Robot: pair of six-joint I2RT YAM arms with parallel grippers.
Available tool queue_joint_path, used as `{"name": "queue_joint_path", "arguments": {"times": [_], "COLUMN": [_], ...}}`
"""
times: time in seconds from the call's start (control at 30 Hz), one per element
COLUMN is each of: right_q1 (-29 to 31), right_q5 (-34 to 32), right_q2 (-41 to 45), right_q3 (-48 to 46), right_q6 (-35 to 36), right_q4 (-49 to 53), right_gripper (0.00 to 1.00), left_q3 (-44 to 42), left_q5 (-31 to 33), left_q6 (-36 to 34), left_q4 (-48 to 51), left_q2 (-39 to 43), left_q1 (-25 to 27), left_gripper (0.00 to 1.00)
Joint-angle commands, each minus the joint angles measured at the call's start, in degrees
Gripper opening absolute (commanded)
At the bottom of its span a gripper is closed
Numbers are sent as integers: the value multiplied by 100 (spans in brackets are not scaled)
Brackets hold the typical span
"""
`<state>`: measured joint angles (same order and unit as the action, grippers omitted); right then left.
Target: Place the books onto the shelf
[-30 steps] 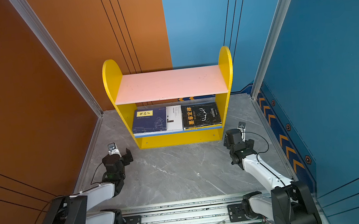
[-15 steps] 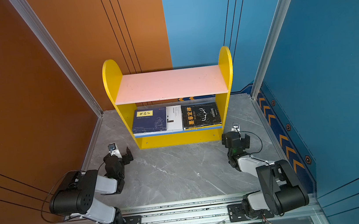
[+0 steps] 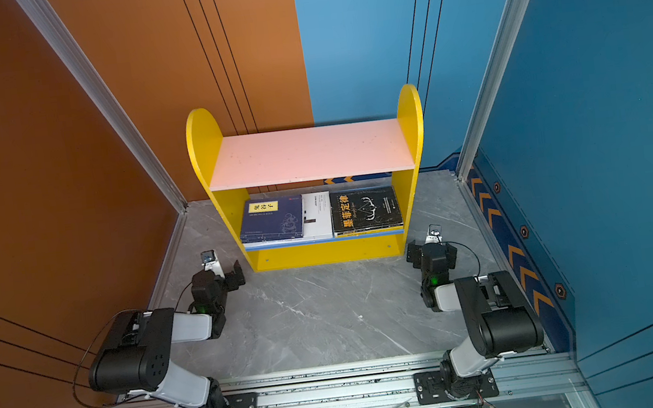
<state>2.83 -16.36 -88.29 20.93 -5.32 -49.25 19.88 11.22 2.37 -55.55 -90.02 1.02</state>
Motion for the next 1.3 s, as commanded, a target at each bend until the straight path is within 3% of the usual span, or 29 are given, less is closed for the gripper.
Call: {"name": "queue_joint_path", "arguments": {"times": [0.0, 0.47, 0.7, 1.27], "right_q1": [-64, 47, 51, 51], "right_q5": [222, 2, 2, 1], "right_q2": [43, 49, 49, 49], "right_q3": [1, 1, 1, -1], "right_q6": [18, 76, 75, 76], "right_q4": [-205, -207, -208, -207], "right_gripper": [100, 100, 100, 100], "left_q3": [103, 88, 201, 212], "left_q5": [-127, 402, -102, -134], "left_q6": [-76, -349, -244, -245], "left_q4": [120, 114, 299, 317], "left_q2": [54, 68, 52, 39], "left_q1": [-26, 346, 113, 105], "left_gripper": [98, 98, 98, 98]}}
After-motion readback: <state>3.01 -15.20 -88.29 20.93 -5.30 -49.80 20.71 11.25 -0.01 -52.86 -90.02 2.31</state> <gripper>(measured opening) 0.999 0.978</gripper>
